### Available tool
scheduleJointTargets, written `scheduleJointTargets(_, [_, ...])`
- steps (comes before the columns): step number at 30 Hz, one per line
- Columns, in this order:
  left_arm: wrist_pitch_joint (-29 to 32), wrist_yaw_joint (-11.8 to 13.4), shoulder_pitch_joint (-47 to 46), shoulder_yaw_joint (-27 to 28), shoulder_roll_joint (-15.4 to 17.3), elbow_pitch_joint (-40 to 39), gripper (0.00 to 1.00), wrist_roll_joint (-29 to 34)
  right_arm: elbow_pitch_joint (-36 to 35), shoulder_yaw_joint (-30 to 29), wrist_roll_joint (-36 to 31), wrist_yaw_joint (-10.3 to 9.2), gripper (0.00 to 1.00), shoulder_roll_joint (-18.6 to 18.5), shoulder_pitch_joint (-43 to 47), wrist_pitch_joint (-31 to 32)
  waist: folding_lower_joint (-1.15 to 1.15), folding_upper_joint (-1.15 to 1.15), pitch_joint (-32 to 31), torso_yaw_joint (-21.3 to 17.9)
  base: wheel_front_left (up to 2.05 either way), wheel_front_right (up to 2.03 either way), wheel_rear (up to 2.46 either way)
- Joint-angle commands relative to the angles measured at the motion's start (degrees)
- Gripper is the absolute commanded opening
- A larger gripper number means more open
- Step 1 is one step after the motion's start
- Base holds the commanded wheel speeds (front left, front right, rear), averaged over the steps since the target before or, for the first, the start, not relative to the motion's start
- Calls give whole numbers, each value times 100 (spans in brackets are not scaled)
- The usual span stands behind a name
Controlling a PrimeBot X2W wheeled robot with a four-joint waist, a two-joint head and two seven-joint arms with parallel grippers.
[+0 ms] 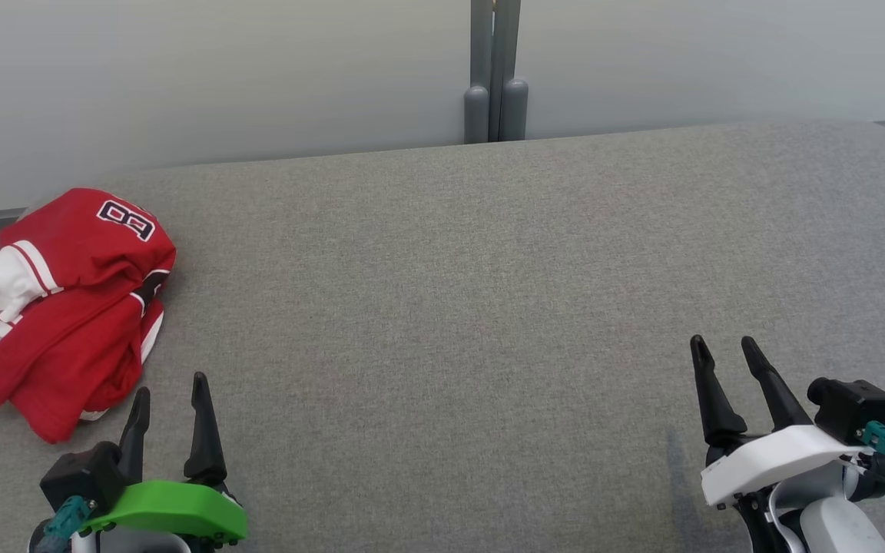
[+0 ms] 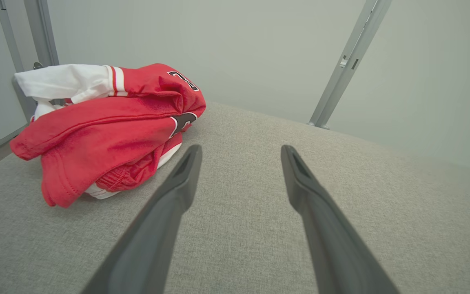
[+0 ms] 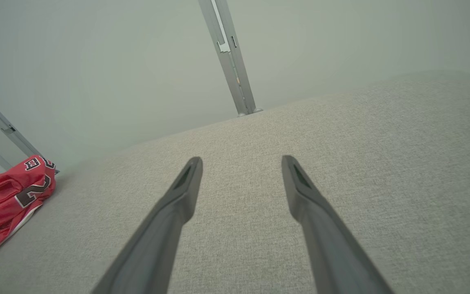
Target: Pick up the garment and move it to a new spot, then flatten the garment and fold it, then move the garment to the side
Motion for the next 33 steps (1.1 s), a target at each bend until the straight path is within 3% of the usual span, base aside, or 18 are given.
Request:
scheduleJointTargets(1, [-58,42,59,-4,55,-38,100,169,-22,0,-173,3,100,-31,27,-62,0,0,-4,-2,0,0,0])
scheduleJointTargets(33, [-406,162,90,-29,36,-143,100,1542,-146,-50,-1754,3,100,-7,116,-433,0,0,1,-4,0,0,0])
